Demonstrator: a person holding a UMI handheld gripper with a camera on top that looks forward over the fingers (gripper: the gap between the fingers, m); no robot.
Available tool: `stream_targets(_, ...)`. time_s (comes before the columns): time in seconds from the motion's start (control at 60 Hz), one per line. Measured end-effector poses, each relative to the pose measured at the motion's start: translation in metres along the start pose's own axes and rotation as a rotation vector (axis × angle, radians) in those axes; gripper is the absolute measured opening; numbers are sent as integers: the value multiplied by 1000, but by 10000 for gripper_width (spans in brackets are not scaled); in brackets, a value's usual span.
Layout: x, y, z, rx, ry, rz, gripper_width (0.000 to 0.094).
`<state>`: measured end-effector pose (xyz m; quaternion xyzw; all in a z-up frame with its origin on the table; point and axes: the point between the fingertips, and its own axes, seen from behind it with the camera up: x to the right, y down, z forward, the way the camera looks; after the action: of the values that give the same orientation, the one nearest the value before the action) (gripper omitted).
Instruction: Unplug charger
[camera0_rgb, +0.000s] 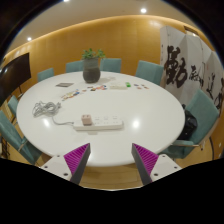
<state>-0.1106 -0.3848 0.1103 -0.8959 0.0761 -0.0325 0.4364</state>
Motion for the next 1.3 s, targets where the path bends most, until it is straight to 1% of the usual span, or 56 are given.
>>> stream_targets(0.083,-43,-7,34,21,-62,-4,869)
stream_targets(0.15,-70,-18,63,45,-86,2,869)
stream_targets(0.3,-102,-46,137,95,-81,26,867)
stream_targets(0.4,-113,-50,177,98,-60,19,852)
stream_targets(0.433,-113,-49,189,100,-52,15,823)
stream_targets(0.467,-116,-47,197,96,-49,6,759)
stream_targets(0.483,-117,-47,200,96,-47,2,712)
stream_targets(0.5,-116,-49,203,109,-33,-7,686)
stream_targets(0.517,-113,-53,205,128,-19,-20,637)
stream_targets(0.583,-115,-56,211,148,-2,-53,421)
stream_targets(0.633,-111,-55,213,150,13,-29,375)
stream_targets(0.65,-108,-56,212,151,17,-21,335)
stream_targets(0.817,-109,-55,212,148,13,-20,331)
stream_targets(0.967,-107,-58,212,132,17,0,196)
stream_targets(1.033,-108,-60,211,108,2,31,184)
stream_targets(1.1,-109,-61,208,92,-36,44,184)
stream_targets(1.117,-109,-76,203,142,-43,55,184)
stream_targets(1.133,-109,-99,189,209,-51,65,183)
stream_targets(1.167,-103,-145,159,332,-36,41,183)
stream_targets(1.217,-100,-211,115,490,-37,12,182)
stream_targets(1.267,-95,-271,72,600,-78,38,180)
stream_targets(1.283,-92,-298,54,629,-85,48,181)
stream_targets(1.3,-83,-310,49,659,-85,54,180)
